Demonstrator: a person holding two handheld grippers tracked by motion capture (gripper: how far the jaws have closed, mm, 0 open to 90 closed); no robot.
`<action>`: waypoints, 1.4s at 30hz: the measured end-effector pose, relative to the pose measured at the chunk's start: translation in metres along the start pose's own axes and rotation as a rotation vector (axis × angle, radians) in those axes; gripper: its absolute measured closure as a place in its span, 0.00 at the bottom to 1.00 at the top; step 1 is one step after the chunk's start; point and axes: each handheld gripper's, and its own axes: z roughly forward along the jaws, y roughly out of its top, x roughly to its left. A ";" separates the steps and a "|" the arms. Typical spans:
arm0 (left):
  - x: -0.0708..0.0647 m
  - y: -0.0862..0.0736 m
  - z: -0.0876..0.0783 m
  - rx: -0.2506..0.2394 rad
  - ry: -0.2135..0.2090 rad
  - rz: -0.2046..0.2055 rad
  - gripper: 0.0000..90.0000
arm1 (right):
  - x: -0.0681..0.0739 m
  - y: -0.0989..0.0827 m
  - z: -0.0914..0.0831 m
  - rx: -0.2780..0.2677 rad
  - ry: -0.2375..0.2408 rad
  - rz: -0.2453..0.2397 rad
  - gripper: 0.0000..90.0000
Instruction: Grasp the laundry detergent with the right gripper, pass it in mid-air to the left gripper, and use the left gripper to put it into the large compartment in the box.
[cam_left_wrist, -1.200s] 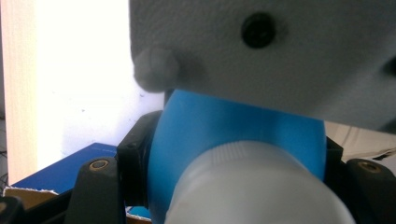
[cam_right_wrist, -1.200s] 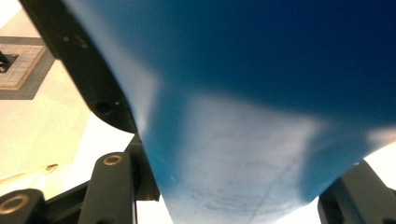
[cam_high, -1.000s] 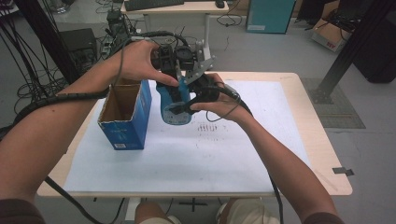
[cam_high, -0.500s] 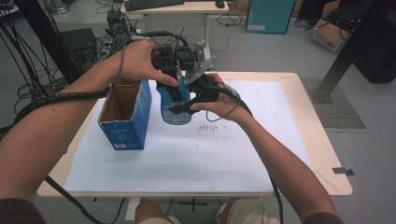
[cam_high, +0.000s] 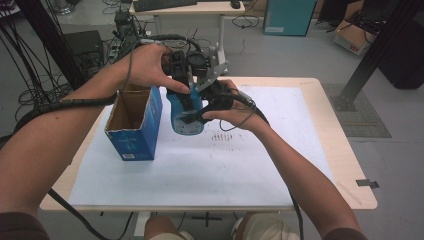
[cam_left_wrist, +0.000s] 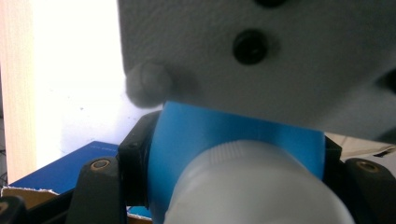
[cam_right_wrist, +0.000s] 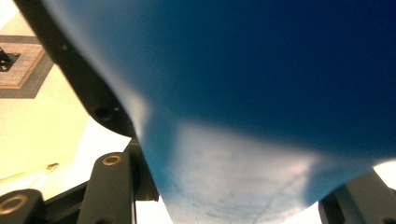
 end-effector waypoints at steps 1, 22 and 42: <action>0.001 0.000 -0.001 0.007 -0.004 0.007 0.41 | 0.000 0.000 0.000 0.000 0.003 0.002 0.48; 0.006 0.001 -0.003 0.088 -0.015 0.079 0.41 | -0.001 -0.003 0.004 -0.024 0.029 0.002 0.47; 0.005 0.006 -0.002 0.082 -0.017 0.079 0.41 | 0.000 -0.005 -0.001 -0.015 0.038 0.029 0.47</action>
